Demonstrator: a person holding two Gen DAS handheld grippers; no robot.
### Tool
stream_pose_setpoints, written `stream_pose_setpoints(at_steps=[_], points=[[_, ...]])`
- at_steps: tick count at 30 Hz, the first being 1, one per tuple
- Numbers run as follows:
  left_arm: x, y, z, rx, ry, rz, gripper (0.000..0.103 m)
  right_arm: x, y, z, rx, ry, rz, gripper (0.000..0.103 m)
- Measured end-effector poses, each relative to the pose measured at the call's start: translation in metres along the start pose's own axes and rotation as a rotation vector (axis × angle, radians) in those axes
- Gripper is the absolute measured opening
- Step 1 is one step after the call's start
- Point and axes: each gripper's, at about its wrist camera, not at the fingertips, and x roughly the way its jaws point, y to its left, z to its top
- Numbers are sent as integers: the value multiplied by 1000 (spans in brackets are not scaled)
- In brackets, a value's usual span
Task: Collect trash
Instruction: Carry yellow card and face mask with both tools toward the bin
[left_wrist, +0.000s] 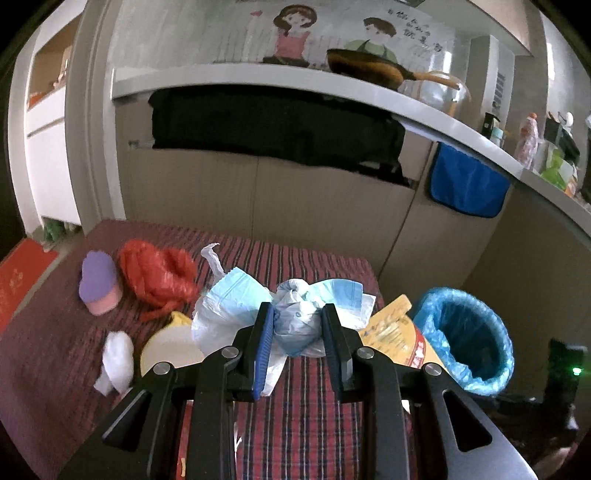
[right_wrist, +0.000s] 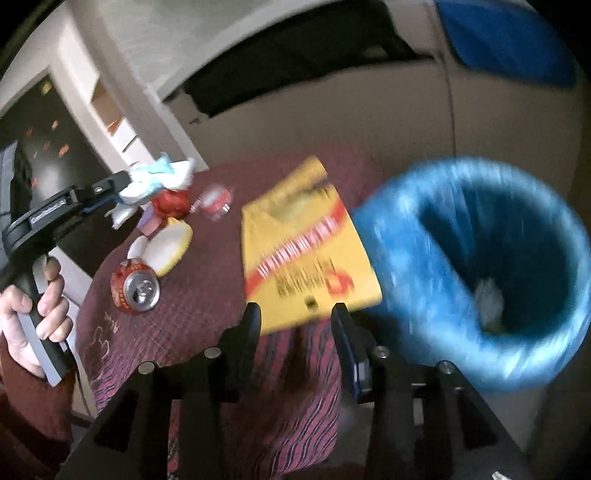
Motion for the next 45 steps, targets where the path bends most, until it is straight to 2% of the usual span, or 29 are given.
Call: stream_pose_setpoints(at_steps=[4, 8, 11, 13, 15, 19, 22, 24, 27, 29, 30, 32, 38, 45], points=[[1, 11, -3, -13, 7, 14, 27, 20, -23, -2, 163, 24, 51, 38], [-1, 31, -4, -46, 9, 36, 27, 38, -21, 13, 193, -12, 54, 38], [-4, 48, -6, -69, 5, 56, 27, 38, -1, 32, 131, -103, 16, 38], [-5, 57, -7, -89, 3, 66, 27, 33, 23, 45, 23, -165, -6, 38], [-5, 69, -8, -114, 1, 73, 27, 32, 47, 55, -74, -186, -6, 36], [-4, 83, -12, -150, 3, 72, 27, 49, 85, 65, -195, -111, 42, 27], [-3, 90, -16, -158, 7, 74, 27, 66, 104, 68, -273, -52, 0, 27], [-2, 93, -18, -163, 11, 73, 27, 77, 109, 71, -284, -40, -49, 27], [1, 95, -20, -167, 15, 75, 27, 90, 102, 82, -249, -71, -132, 27], [2, 95, -20, -166, 16, 77, 27, 95, 94, 89, -215, -88, -133, 19], [2, 94, -19, -163, 11, 79, 27, 96, 91, 92, -203, -84, -121, 6], [1, 89, -17, -151, -5, 85, 27, 92, 90, 95, -206, -95, -132, 2], [-5, 71, -7, -118, -45, 87, 27, 61, 99, 96, -286, -165, -165, 0], [-18, 46, 6, -64, -86, 76, 27, 33, 105, 104, -296, -216, -139, 0]])
